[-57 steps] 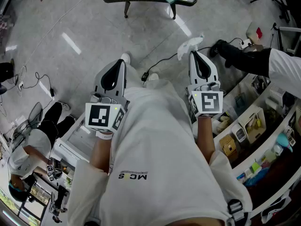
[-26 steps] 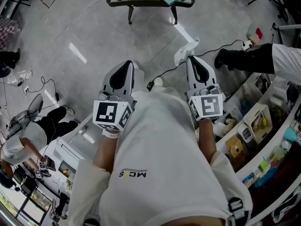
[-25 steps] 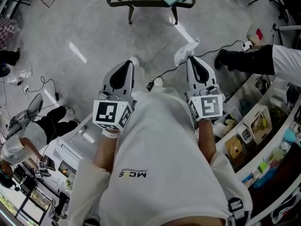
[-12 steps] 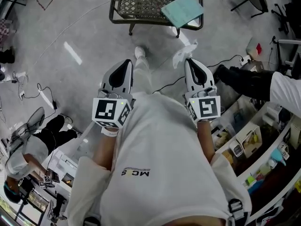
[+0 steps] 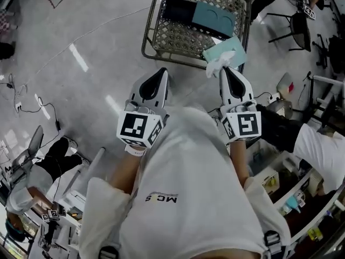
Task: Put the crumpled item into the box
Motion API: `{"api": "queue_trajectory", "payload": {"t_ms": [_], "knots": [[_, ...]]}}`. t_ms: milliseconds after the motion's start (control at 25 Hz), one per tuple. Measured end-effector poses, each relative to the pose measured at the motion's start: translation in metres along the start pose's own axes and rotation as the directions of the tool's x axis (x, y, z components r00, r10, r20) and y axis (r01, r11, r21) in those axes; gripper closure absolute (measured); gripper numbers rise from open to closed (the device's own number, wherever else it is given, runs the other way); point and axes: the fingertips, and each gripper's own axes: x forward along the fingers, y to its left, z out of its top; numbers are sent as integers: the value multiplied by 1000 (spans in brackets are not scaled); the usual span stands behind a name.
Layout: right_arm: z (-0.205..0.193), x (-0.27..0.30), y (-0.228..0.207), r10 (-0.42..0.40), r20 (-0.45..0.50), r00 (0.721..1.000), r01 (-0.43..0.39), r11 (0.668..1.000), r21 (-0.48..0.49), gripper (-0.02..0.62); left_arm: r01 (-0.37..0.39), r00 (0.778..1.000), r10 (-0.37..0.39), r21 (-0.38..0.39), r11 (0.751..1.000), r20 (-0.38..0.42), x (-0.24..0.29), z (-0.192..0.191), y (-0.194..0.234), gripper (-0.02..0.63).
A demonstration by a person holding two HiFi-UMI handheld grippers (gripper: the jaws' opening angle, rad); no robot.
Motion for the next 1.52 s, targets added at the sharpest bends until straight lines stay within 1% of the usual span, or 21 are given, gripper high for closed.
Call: {"api": "queue_trajectory", "payload": {"t_ms": [120,200,320,480,560,680,840,1040,1160,1400,1520], "knots": [[20,36,2,44,18,999,-44,999,-11,580,-52,997,51,12,999,53,12,26,33,583],[28,49,5,67,21,998,-66,997,-43,578,-83,994,82,8,997,68,12,35,48,583],[28,57,8,90,11,996,-89,995,-48,578,-106,993,104,19,994,51,11,35,58,583],[22,70,-1,102,3,995,-102,995,19,578,-122,992,122,25,992,16,22,35,66,583],[26,73,-6,109,12,994,-109,993,39,578,-117,993,117,24,993,1,26,35,63,583],[33,80,-18,95,44,995,-96,995,26,578,-85,996,85,74,994,-10,39,42,56,583],[22,83,-28,76,54,996,-77,997,17,578,-51,998,55,92,994,-34,50,36,49,583],[12,110,-39,79,71,994,-78,997,-6,578,-35,997,42,109,993,-63,68,27,51,583],[4,124,-45,91,62,994,-89,996,-23,580,-41,996,51,123,992,-72,76,22,48,583],[-19,161,-53,125,13,992,-124,991,-41,580,-59,994,70,120,991,-83,94,7,50,583],[-32,185,-57,139,-11,990,-139,988,-62,580,-75,993,85,119,990,-85,103,7,54,583]]}}
